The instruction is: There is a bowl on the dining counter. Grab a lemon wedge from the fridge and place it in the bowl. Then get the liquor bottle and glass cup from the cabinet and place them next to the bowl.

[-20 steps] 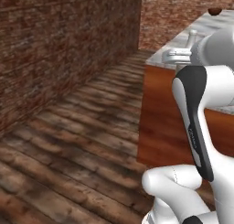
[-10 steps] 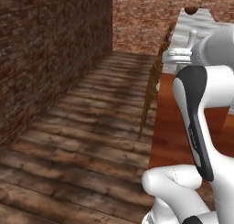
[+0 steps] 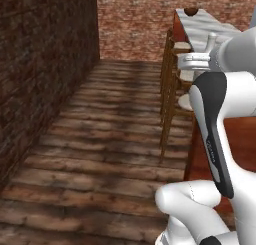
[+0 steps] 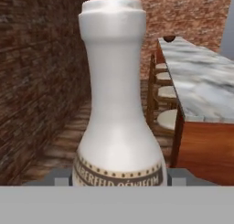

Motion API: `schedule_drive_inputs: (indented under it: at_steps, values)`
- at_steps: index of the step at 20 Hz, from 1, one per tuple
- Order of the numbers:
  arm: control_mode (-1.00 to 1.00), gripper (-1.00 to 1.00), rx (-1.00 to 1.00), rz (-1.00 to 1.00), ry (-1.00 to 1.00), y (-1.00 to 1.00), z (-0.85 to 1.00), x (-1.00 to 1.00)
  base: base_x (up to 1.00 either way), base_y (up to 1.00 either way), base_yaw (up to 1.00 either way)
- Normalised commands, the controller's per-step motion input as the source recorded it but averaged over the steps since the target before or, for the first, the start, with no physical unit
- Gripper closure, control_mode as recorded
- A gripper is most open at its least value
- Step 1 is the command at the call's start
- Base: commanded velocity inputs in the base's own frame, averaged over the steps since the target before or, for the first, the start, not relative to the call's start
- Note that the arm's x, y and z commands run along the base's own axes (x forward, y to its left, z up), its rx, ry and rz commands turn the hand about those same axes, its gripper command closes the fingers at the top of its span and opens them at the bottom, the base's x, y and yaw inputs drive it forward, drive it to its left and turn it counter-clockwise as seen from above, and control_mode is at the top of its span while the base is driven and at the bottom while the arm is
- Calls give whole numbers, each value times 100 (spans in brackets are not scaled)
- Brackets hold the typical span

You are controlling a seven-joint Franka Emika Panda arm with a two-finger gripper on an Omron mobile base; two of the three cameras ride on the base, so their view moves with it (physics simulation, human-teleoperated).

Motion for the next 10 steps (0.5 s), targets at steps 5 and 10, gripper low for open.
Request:
schedule_drive_inputs:
  at_steps: [5,10]
  values:
    - [100,100,0,0,0,0,0,0,93,70,-32]
    - [100,100,0,0,0,0,0,0,93,68,-32]
